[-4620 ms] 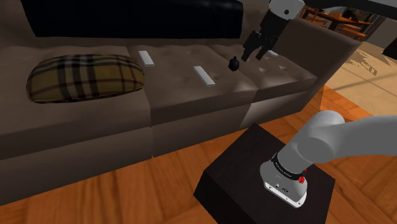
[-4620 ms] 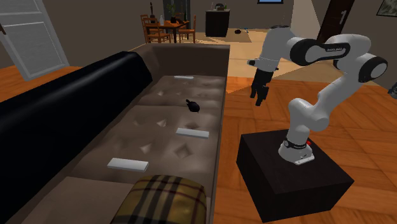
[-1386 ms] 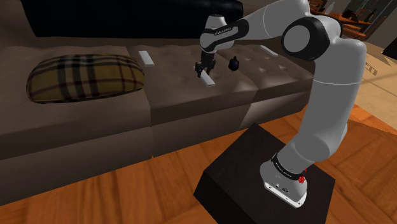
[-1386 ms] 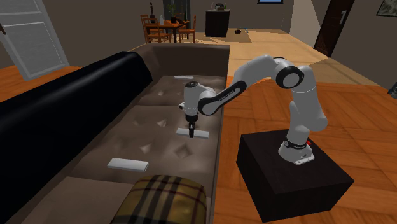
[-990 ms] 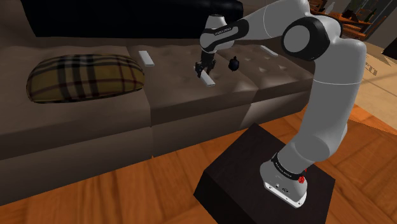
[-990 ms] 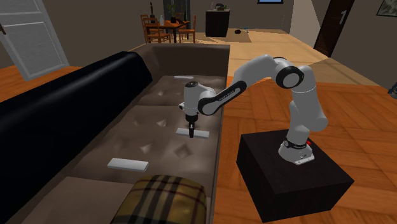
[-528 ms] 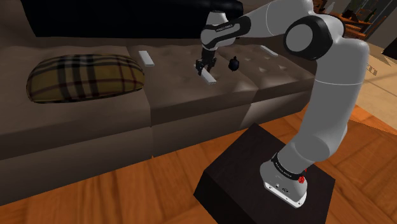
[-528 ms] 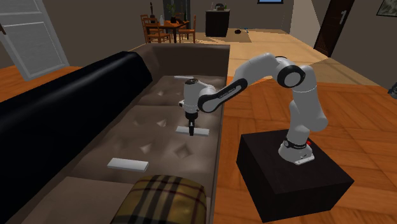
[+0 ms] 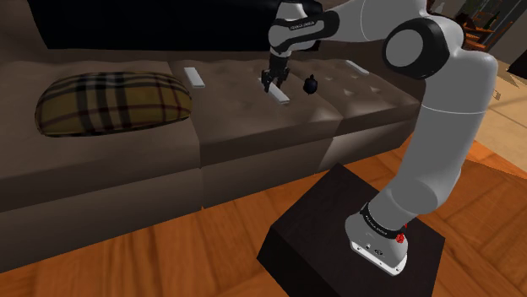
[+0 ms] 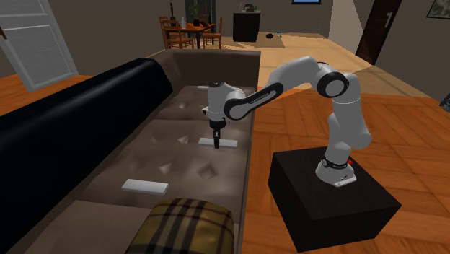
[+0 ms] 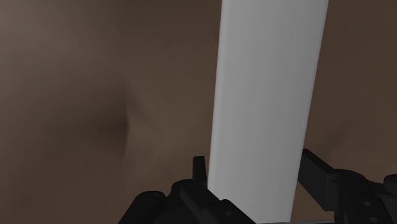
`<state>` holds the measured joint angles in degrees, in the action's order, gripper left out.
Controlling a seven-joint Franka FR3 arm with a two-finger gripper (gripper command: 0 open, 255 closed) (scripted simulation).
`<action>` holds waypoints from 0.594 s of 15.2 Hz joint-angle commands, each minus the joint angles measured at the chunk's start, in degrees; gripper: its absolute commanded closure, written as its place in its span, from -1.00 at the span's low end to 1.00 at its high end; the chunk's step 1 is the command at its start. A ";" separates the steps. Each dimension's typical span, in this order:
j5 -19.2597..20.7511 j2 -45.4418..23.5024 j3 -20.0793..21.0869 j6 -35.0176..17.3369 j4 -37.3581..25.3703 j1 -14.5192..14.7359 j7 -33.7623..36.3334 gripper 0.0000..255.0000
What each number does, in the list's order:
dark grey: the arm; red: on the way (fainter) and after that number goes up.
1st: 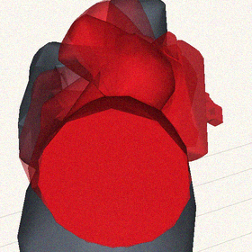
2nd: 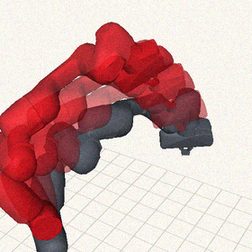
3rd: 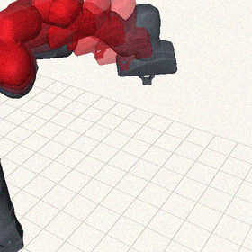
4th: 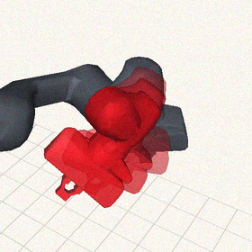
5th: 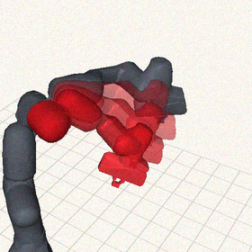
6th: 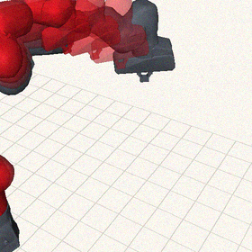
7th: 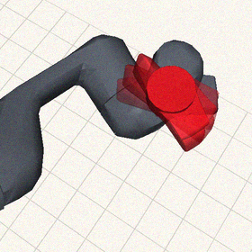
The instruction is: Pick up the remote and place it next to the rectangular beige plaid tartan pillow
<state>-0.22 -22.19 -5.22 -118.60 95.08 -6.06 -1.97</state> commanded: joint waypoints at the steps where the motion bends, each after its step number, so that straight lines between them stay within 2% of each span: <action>1: 0.05 0.62 -0.03 1.39 -0.77 0.02 0.01 1.00; 9: 0.17 2.17 -0.09 6.92 -4.76 0.03 -0.03 1.00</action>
<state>-0.06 -20.37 -5.27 -112.52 90.81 -5.95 -1.88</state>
